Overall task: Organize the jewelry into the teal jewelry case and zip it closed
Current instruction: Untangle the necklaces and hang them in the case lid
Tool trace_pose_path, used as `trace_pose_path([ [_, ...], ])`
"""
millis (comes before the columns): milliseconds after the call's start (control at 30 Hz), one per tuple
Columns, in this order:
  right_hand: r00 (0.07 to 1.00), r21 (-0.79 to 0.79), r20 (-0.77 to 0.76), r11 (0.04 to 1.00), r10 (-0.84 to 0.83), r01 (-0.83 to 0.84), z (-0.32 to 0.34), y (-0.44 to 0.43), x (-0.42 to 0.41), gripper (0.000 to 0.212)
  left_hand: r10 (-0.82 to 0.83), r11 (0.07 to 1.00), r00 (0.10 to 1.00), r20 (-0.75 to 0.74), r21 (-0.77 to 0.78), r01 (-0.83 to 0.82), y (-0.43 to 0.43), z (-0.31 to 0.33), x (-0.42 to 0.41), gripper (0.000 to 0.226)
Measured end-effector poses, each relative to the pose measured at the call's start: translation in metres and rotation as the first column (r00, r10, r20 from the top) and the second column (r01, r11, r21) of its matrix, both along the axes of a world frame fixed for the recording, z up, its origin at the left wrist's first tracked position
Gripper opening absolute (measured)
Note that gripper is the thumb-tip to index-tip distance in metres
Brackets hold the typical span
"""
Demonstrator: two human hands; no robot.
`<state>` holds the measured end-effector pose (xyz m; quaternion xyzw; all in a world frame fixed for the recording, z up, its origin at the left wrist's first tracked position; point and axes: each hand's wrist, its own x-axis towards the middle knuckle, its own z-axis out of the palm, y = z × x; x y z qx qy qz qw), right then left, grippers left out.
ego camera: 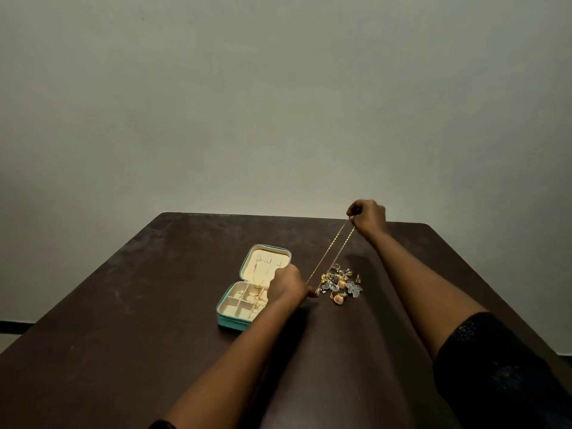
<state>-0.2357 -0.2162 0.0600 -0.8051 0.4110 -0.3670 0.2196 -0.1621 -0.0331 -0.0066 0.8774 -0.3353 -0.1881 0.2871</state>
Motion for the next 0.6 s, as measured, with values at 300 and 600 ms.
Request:
trace_pose_path([
  [300, 0.985, -0.082, -0.169, 0.995, 0.044, -0.059, -0.037, -0.010, 0.038, 0.020, -0.163, 0.986, 0.910, 0.380, 0.091, 0.139, 0.008, -0.011, -0.013, 0.036],
  [600, 0.946, -0.010, -0.296, 0.990, 0.130, -0.139, -0.068, -0.018, 0.063, 0.020, -0.384, 0.923, 0.743, 0.548, 0.214, 0.320, 0.008, -0.009, -0.015, 0.026],
])
